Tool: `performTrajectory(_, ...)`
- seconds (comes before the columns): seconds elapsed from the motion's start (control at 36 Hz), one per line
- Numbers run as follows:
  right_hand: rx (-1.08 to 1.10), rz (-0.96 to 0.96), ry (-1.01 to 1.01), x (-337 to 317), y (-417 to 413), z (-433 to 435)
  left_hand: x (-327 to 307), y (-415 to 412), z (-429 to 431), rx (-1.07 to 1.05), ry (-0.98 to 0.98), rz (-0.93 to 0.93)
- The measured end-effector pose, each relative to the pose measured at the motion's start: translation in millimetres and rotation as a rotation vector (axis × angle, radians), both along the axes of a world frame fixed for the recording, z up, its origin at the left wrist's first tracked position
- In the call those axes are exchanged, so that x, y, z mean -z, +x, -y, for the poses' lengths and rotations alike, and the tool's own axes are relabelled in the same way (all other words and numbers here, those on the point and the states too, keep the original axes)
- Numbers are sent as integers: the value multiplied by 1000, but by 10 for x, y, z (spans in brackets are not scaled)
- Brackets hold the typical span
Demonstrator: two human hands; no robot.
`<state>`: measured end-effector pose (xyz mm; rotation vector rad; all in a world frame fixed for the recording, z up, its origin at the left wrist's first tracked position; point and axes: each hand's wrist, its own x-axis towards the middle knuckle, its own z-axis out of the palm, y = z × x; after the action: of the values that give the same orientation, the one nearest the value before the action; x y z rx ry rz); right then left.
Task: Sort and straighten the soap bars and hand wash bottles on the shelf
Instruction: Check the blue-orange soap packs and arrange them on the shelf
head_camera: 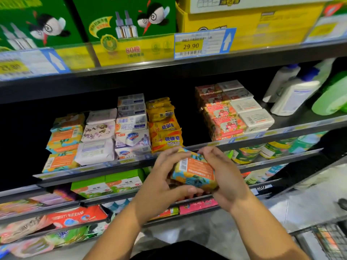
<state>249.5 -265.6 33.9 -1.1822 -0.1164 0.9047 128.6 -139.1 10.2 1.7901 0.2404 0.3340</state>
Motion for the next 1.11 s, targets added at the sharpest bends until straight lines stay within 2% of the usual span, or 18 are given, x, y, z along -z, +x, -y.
performTrajectory(0.06,-40,-56,44,-22,-9,16,22,19,-4,-24,109,0)
performTrajectory(0.11,-81,-20,45,-39,-33,14,72,49,11,-96,133,35)
performTrajectory(0.19,-176,147,-13,-57,-54,-9,113,62,57,-243,24,55)
performTrajectory(0.31,-321,448,-158,-42,-79,7,94,28,102,-337,-195,78)
performTrajectory(0.39,-220,639,-263,18,-116,-48,57,-3,95,-371,-191,59)
performTrajectory(0.44,-139,694,-242,66,-138,-96,34,-37,117,-347,-163,46)
performTrajectory(0.53,-76,615,-183,85,-139,-120,13,-108,162,-281,-192,46)
performTrajectory(0.61,-88,340,-177,27,-132,-110,52,-173,116,-242,-21,71)
performTrajectory(0.67,-138,265,-192,23,-139,-97,64,-220,61,-183,38,70)
performTrajectory(0.78,-182,136,-78,-16,-169,-78,66,-266,-20,-182,-30,-2)
performTrajectory(0.83,-231,166,-40,-27,-166,-73,65,-254,-52,-247,-51,-65)
performTrajectory(0.89,-334,279,-34,-26,-133,-56,44,-224,-59,-318,-56,-121)
performTrajectory(0.92,-395,336,-42,-23,-115,-35,23,-209,-44,-349,-117,-126)
performTrajectory(0.97,-464,440,-78,-12,-95,0,-32,-179,-14,-407,-357,-131)
performTrajectory(1.03,-450,544,-128,4,-90,12,-75,-159,-9,-427,-503,-144)
performTrajectory(1.11,-375,555,-134,32,-97,21,-104,-139,-6,-395,-509,-184)
